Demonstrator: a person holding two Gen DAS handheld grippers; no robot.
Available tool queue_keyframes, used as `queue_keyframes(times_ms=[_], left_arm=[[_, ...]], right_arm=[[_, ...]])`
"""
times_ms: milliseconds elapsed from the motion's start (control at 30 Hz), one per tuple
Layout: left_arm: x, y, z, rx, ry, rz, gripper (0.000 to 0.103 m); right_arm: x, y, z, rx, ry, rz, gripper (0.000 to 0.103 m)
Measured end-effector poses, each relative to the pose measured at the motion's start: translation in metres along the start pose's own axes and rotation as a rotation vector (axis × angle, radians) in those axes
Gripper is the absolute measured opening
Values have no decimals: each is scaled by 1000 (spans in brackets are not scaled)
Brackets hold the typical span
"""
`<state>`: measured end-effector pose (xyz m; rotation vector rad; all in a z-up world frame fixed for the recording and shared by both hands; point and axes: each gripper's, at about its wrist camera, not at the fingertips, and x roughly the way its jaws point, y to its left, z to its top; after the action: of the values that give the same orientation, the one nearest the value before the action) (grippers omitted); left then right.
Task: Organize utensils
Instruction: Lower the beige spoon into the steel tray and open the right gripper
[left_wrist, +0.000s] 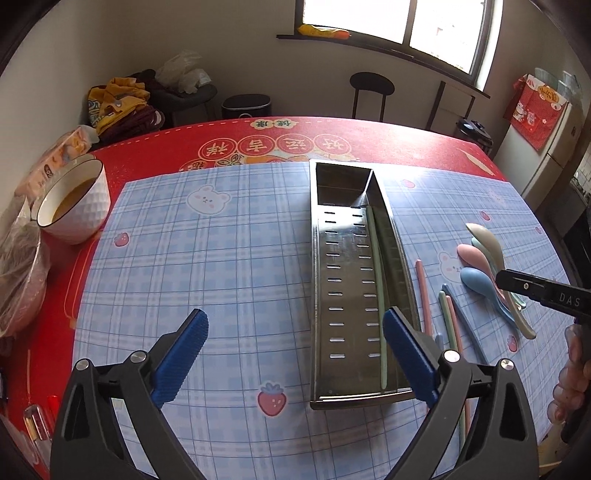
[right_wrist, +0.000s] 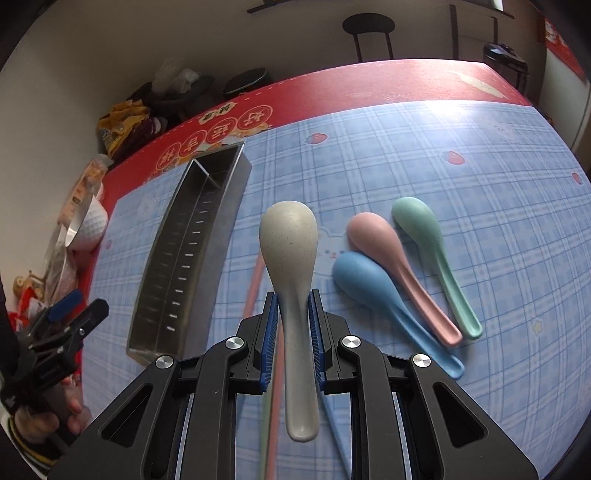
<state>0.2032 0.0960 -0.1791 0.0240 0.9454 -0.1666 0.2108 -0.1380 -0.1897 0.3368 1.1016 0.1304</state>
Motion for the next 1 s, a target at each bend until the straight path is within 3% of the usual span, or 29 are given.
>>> queue_keyframes(times_ms=[200,400,1000], left_arm=[[2,26,0,-52,1,16,94],[2,47,1,-91,-7,26,94],[5,73,-7,-140,19,28,94]], right_arm=[[30,62,34,-49,11,29,17],[67,96,58,-54,28,-16,17],[136,103,81,-1,91,-92,17]])
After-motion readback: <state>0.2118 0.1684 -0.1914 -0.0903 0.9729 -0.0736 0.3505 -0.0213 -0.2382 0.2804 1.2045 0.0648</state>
